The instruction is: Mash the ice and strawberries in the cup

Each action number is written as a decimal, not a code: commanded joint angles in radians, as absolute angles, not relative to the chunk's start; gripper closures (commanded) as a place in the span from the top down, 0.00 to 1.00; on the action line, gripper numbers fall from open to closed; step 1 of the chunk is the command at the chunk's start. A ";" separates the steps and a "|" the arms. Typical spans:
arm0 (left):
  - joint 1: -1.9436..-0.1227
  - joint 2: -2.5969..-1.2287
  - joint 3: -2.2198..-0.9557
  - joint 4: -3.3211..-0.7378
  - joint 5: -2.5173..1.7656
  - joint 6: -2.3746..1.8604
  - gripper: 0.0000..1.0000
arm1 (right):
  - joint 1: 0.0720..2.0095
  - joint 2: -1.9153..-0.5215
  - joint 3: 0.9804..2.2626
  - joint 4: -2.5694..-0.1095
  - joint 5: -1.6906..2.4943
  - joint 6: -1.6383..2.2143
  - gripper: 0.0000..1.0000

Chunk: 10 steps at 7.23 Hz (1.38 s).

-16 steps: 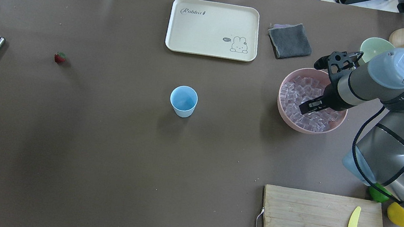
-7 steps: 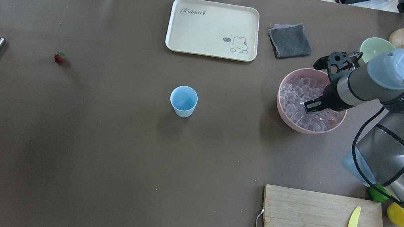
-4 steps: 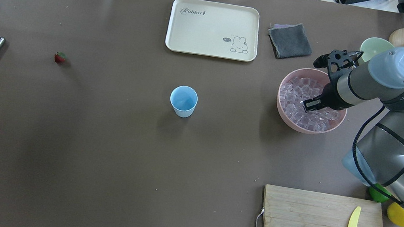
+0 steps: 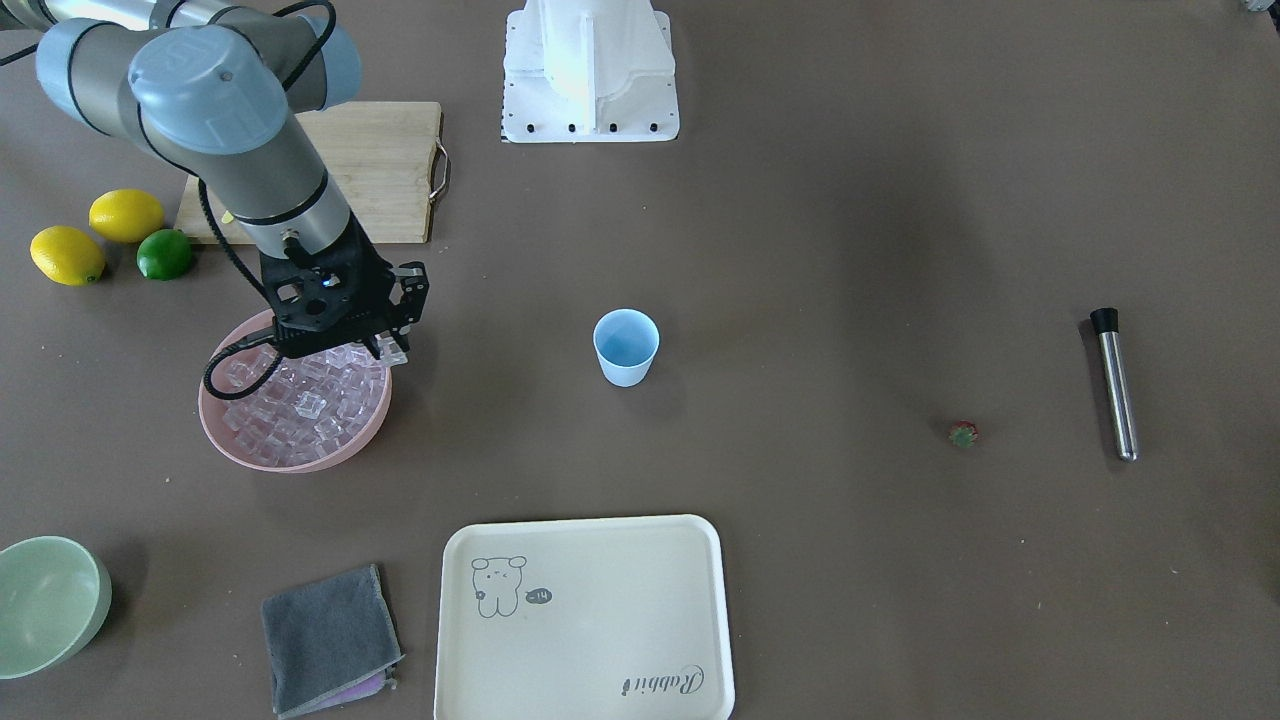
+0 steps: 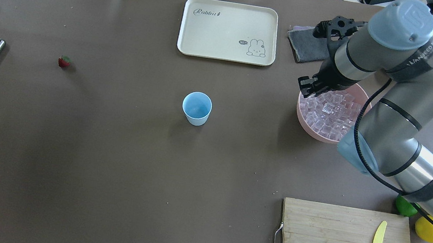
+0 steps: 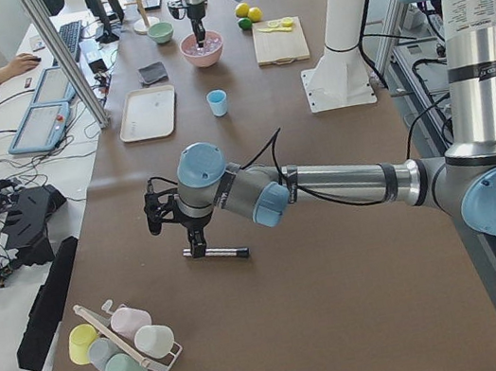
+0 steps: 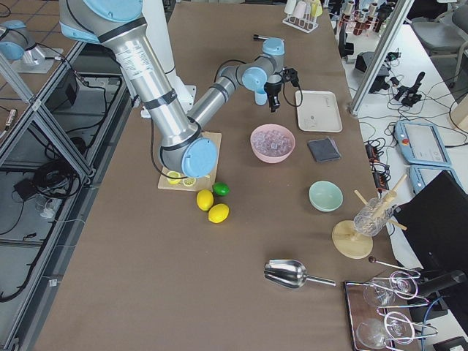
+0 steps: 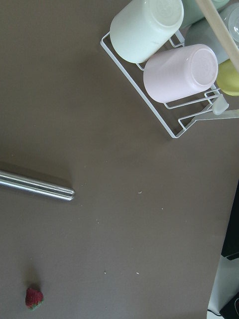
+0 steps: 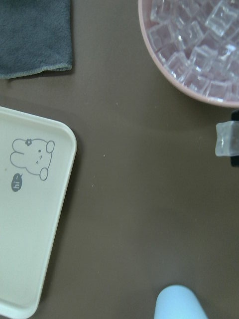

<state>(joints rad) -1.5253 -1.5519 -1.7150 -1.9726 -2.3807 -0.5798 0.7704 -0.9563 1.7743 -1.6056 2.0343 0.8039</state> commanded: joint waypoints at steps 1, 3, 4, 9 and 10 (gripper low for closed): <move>-1.525 -1.557 -1.710 -1.974 -2.381 -0.580 0.97 | 0.668 -0.800 1.723 -1.644 1.938 0.977 0.00; -1.523 -1.565 -1.707 -1.973 -2.381 -0.581 0.97 | 0.571 -0.653 1.579 -1.637 1.841 1.052 0.00; -1.523 -1.565 -1.709 -1.974 -2.381 -0.581 0.97 | 0.549 -0.616 1.550 -1.637 1.821 1.087 0.00; -1.522 -1.577 -1.697 -1.974 -2.382 -0.583 0.97 | 0.518 -0.609 1.395 -1.513 1.749 1.081 0.00; -1.522 -1.578 -1.695 -1.974 -2.382 -0.583 0.97 | 0.511 -0.614 1.393 -1.508 1.749 1.083 0.00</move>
<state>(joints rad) -1.5217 -1.5771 -1.6964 -1.9742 -2.3821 -0.5827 0.5170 -0.6107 1.4160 -1.5401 1.7513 1.0822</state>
